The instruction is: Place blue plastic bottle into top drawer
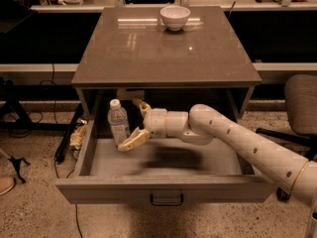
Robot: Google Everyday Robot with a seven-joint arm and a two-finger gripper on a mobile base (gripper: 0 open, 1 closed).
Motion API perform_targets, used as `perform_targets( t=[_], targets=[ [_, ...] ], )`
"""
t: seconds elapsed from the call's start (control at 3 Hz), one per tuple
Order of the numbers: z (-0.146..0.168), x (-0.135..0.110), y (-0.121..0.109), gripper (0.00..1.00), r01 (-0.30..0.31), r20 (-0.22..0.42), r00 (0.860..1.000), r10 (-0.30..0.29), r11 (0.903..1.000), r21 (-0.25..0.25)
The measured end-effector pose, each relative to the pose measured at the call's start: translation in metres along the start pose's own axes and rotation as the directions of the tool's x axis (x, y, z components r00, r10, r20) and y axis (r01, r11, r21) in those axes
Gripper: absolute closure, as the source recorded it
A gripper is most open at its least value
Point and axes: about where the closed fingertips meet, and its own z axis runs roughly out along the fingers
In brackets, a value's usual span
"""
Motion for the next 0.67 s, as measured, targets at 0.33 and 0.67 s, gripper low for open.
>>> perform_targets(
  t=[0.33,0.67],
  targets=[
    [-0.021,-0.008,-0.001,0.00,0.007,-0.014,1.000,-0.007,0.9995,0.032],
    [-0.062,-0.015,-0.002,0.00,0.005,-0.080,0.997,0.002,0.9962,0.087]
  ],
)
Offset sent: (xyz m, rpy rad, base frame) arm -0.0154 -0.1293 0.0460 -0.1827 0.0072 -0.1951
